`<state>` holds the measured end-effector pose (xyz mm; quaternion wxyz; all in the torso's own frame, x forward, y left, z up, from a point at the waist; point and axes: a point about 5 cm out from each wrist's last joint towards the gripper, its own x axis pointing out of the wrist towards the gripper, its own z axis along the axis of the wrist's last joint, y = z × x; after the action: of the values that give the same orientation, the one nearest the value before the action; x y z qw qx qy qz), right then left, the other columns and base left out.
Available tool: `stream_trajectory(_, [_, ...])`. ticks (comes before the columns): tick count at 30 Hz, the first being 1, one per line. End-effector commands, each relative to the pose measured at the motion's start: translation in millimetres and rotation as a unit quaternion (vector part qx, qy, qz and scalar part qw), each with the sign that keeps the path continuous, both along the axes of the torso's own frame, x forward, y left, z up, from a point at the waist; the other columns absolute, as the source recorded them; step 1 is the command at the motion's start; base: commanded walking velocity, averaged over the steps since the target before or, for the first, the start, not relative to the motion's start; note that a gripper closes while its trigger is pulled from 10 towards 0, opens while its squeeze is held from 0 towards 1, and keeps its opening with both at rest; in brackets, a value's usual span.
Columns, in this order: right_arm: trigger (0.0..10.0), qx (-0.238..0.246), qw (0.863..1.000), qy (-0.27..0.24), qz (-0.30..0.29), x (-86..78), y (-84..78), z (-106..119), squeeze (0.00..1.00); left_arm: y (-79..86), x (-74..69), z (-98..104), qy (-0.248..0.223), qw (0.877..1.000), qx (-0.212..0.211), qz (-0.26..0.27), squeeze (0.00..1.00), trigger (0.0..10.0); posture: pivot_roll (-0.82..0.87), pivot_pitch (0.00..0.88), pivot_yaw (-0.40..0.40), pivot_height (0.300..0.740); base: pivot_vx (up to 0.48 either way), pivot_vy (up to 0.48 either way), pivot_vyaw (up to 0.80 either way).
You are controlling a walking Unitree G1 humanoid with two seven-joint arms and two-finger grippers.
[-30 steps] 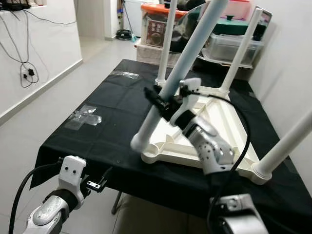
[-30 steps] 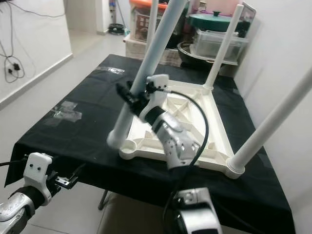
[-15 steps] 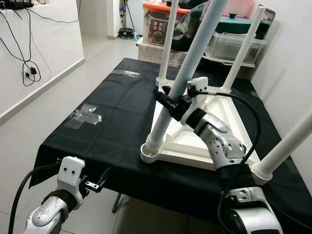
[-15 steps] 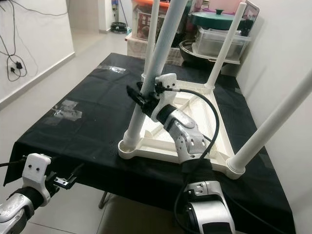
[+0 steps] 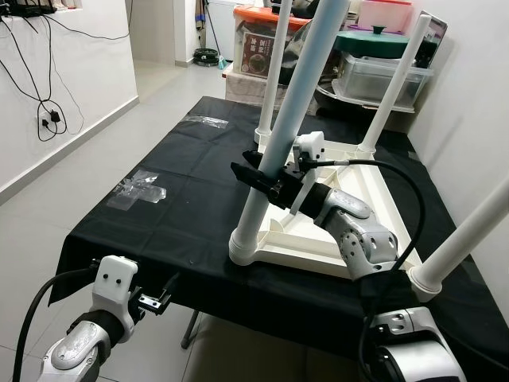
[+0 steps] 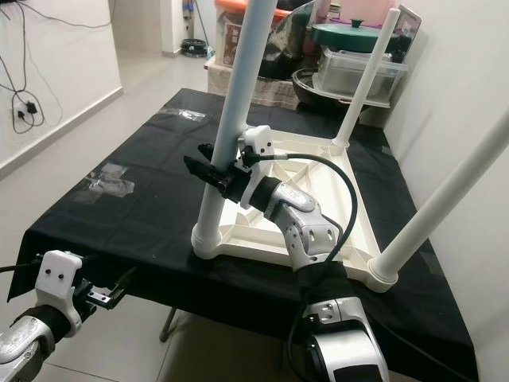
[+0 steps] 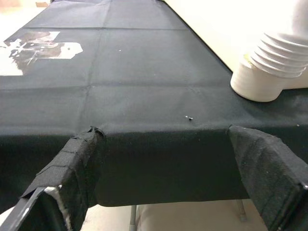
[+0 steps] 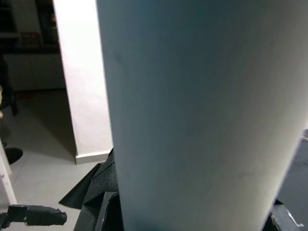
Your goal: Building children table
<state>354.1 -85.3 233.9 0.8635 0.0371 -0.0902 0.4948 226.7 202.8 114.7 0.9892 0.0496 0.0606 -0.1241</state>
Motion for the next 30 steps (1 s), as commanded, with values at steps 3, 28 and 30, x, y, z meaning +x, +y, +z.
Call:
stream_trajectory(3, [0.0,-0.032,0.999,0.029,0.008,2.6,8.2,-17,0.0,-0.2,-2.1,-3,0.004,1.0,-0.001,0.005,0.0,10.0,0.14,0.0,-0.138,0.74,0.0,0.0,0.0])
stream_trajectory(28, [0.0,-0.008,0.988,0.149,-0.034,30.4,-4.8,-12,0.0,-4.2,-3.5,-8,0.01,1.0,-0.009,0.005,0.0,10.0,0.13,0.0,-0.147,0.74,0.0,0.0,0.0])
stream_trajectory(30, [0.0,0.024,0.98,0.191,-0.052,31.6,-11.8,-25,0.0,-3.9,-2.9,-8,0.012,1.0,-0.009,0.004,0.0,10.0,0.13,0.0,-0.142,0.74,0.0,0.0,0.0])
